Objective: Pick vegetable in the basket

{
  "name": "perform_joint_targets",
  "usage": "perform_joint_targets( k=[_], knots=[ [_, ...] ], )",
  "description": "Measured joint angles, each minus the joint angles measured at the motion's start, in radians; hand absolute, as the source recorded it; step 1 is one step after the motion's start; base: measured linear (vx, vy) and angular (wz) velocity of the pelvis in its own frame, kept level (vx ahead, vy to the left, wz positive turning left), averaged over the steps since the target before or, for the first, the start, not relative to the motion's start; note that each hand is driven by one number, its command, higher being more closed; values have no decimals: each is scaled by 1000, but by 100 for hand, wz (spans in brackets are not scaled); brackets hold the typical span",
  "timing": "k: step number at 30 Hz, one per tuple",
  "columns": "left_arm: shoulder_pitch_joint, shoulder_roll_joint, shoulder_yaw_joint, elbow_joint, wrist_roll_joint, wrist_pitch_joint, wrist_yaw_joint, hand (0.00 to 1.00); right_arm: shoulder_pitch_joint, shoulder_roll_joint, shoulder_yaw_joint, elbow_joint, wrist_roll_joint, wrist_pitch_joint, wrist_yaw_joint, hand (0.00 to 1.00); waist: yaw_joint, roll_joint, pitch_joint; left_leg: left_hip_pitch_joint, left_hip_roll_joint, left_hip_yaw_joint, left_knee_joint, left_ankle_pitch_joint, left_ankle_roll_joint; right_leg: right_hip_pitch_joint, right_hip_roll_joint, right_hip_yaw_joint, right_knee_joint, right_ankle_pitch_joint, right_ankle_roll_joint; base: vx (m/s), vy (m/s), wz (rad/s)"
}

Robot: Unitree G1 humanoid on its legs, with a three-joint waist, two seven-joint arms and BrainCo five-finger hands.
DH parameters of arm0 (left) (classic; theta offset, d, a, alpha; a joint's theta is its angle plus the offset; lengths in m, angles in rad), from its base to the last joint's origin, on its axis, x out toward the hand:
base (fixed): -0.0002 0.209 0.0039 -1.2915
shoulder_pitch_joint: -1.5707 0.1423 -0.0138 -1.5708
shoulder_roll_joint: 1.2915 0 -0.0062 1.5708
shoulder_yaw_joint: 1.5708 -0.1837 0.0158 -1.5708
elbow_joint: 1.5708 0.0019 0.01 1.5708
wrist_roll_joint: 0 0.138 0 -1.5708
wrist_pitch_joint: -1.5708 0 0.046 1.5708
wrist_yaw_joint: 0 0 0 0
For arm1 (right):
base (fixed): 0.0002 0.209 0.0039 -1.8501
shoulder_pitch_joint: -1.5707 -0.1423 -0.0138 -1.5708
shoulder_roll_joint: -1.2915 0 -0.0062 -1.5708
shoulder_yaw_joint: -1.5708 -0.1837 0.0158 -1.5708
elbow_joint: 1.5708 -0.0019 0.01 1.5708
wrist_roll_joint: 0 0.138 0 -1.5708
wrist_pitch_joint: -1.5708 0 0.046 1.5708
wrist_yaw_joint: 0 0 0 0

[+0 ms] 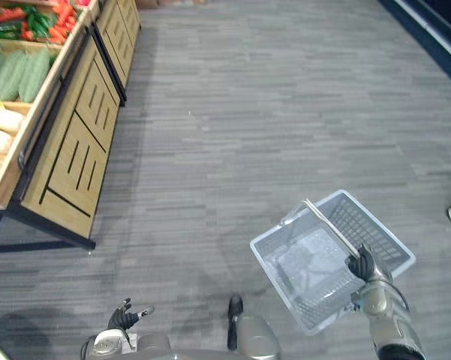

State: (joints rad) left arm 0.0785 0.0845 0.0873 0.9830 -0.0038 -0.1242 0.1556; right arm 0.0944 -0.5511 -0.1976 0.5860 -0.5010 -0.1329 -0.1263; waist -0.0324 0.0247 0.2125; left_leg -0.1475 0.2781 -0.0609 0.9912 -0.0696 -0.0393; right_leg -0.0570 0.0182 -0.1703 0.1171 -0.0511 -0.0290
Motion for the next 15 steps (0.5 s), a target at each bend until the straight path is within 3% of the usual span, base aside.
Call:
perform_joint_targets(
  k=[2,4,6,7,8,9,10,11,12,14,15],
  knots=[
    [0,5,0,-20,0,-4,0,0,14,1,-3,-3,0,1,0,100,18,-5,1,-78,-31,56,66,-57,9,79,-7,8,-39,-21,-1,430,-109,-4],
    [0,8,13,-31,0,-8,0,0,24,3,-17,-6,4,2,0,100,20,-6,2,-171,-73,95,23,-100,14,127,-26,-5,-52,-54,16,352,-8,16],
    [2,11,36,-34,7,-4,5,0,44,29,-73,-9,11,2,-4,100,35,-16,3,-230,-133,188,-251,-130,4,185,-64,-25,-67,-90,48,326,97,25],
    [6,12,35,-34,8,-4,7,0,53,33,-83,-10,11,2,-7,100,37,-16,3,-228,-151,214,-363,-121,5,197,-72,-34,-73,-101,58,326,120,35],
    [21,11,34,-27,10,-2,9,0,75,42,-104,-12,16,2,-14,100,37,-7,-3,-212,-182,250,-615,-61,-3,228,-74,-48,-92,-124,67,381,162,27],
    [49,10,35,-22,18,1,12,0,88,55,-110,-11,32,2,-21,100,46,7,-11,-209,-187,264,-770,42,12,254,-65,-45,-103,-148,79,419,180,8],
    [63,9,36,-8,22,5,12,0,88,69,-107,-10,32,4,-20,100,59,3,-14,-199,-187,268,-777,104,23,261,-65,-30,-104,-159,78,463,189,-16],
    [86,10,41,11,27,11,12,0,84,104,-95,-11,32,5,-21,100,71,-18,-33,-198,-215,282,-772,108,72,261,-83,-6,-104,-180,63,483,162,-9],
    [95,19,42,14,28,17,13,0,84,105,-63,-11,32,4,-21,100,70,-38,-34,-223,-226,284,-717,72,92,253,-100,20,-98,-166,79,467,161,7],
    [103,20,53,16,28,20,13,0,78,105,-26,1,31,5,-19,100,79,-49,-35,-234,-225,305,-641,36,135,257,-119,65,-64,-155,95,448,196,13],
    [104,25,60,16,28,19,13,0,65,105,6,1,29,5,-16,100,80,-55,-36,-211,-230,332,-631,24,146,253,-127,84,-6,-137,122,476,231,13]
  ],
)
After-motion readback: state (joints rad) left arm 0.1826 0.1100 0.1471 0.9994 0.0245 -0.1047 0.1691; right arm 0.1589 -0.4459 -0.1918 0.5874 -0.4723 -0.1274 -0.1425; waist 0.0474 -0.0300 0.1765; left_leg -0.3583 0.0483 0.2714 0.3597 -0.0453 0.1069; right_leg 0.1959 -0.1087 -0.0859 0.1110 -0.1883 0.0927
